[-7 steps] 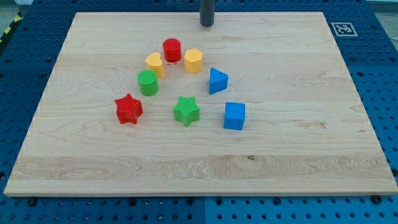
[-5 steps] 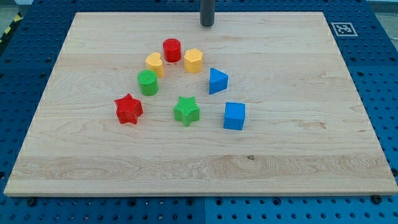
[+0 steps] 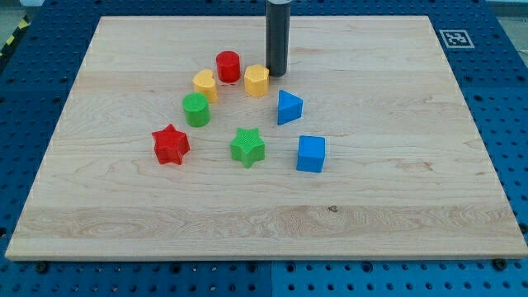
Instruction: Place the red circle at the top right corner
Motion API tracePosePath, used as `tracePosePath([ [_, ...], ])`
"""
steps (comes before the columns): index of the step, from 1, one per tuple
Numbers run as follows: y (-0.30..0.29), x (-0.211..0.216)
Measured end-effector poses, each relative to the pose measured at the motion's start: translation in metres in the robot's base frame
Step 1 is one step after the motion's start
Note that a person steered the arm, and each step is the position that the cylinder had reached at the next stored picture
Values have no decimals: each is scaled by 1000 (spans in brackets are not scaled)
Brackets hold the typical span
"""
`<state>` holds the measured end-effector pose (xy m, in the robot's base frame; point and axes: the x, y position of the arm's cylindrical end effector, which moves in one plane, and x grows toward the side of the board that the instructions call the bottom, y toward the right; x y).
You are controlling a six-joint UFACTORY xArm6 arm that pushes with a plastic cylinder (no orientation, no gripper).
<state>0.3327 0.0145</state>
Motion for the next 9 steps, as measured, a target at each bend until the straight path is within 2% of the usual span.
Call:
tracePosePath([
  [1, -17, -57],
  [2, -77, -87],
  [3, -153, -44],
  [4, -169, -1],
  [5, -168, -2],
  [9, -3, 0],
])
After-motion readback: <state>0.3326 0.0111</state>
